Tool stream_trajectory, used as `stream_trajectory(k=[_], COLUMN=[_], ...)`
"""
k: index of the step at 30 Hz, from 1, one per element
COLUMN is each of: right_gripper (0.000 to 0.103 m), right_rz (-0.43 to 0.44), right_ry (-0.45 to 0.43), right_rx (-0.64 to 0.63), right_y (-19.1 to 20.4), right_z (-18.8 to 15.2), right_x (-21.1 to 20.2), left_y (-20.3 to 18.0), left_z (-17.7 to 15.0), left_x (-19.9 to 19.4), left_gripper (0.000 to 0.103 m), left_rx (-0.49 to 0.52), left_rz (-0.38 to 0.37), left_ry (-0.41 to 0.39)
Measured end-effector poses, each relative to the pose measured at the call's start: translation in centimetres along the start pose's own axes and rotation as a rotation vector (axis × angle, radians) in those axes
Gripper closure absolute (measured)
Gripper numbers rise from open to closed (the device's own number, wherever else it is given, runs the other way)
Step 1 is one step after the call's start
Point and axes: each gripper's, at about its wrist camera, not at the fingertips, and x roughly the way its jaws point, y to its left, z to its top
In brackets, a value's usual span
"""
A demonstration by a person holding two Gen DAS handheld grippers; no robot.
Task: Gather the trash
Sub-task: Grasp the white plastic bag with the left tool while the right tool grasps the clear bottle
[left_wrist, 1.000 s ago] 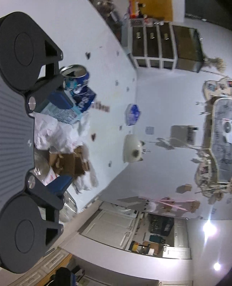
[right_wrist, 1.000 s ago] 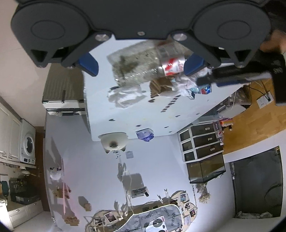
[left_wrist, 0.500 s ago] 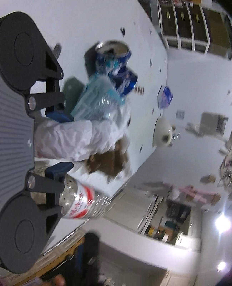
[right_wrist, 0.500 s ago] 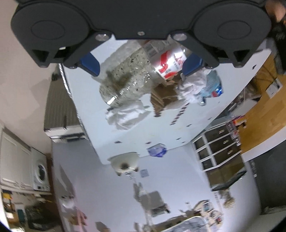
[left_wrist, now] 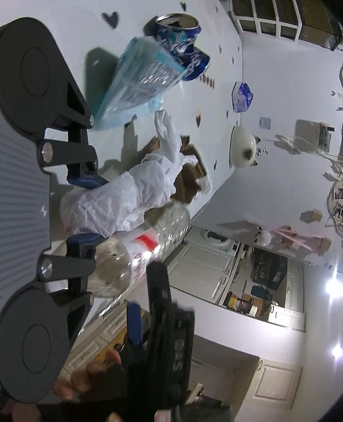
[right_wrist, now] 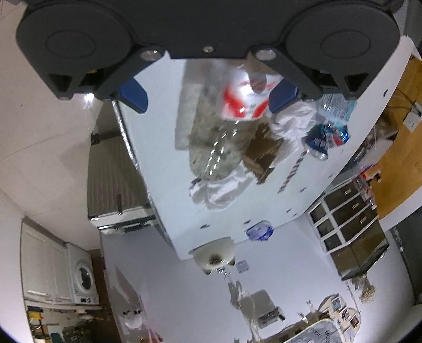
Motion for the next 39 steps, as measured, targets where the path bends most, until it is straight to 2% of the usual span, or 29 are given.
stream_trajectory(k=[3, 7, 11, 13, 20, 22, 25, 29, 30, 32, 36, 39], right_gripper=[0.011, 0.016, 0.038, 0.043, 0.043, 0.043, 0.043, 0.041, 0.039, 0.026, 0.022, 0.021], right_rz=[0.029, 0.059, 0.125, 0.157, 0.211, 0.219, 0.223, 0.186, 0.17, 0.134, 0.108, 0.045], right_ry=[0.041, 0.074, 0.086, 0.108, 0.172, 0.193, 0.221, 0.219, 0.212, 0.2, 0.209, 0.237], right_rx=[-0.001, -0.042, -0.073, -0.091, -0.247, -0.284, -0.331, -0.377, -0.387, -0.407, -0.434, -0.441], right_y=[0.1, 0.3, 0.0, -0.1, -0.6, -0.8, -1.2, -1.4, -1.3, -0.9, 0.2, 0.8], right_z=[-0.2, -0.7, -0.6, -0.5, -1.5, -1.8, -2.3, -2.7, -2.7, -2.8, -2.9, -3.2], right_x=[0.2, 0.5, -0.3, -0.8, -3.7, -4.8, -6.3, -7.6, -7.8, -8.0, -7.6, -6.5], left_y=[-1.1, -2.1, -2.6, -2.7, -2.6, -2.6, -2.3, -1.7, -1.6, -1.5, -1.6, -1.8], left_z=[-0.8, -1.9, -3.0, -3.6, -4.6, -4.4, -3.7, -2.5, -2.2, -1.7, -1.3, -1.3], left_x=[-0.9, -2.6, -4.2, -5.2, -8.5, -9.2, -9.7, -8.8, -8.4, -7.4, -5.5, -4.6], left_gripper=[0.068, 0.069, 0.069, 0.069, 0.065, 0.047, 0.031, 0.029, 0.029, 0.029, 0.029, 0.029], left_rx=[-0.011, -0.013, -0.027, -0.031, -0.028, -0.034, -0.048, -0.102, -0.115, -0.135, -0.134, -0.132], left_rz=[-0.004, 0.027, 0.051, 0.06, 0.104, 0.131, 0.165, 0.184, 0.181, 0.178, 0.204, 0.208], left_ry=[-0.007, -0.017, -0.001, 0.006, 0.039, 0.027, -0.006, -0.041, -0.045, -0.042, -0.021, -0.003])
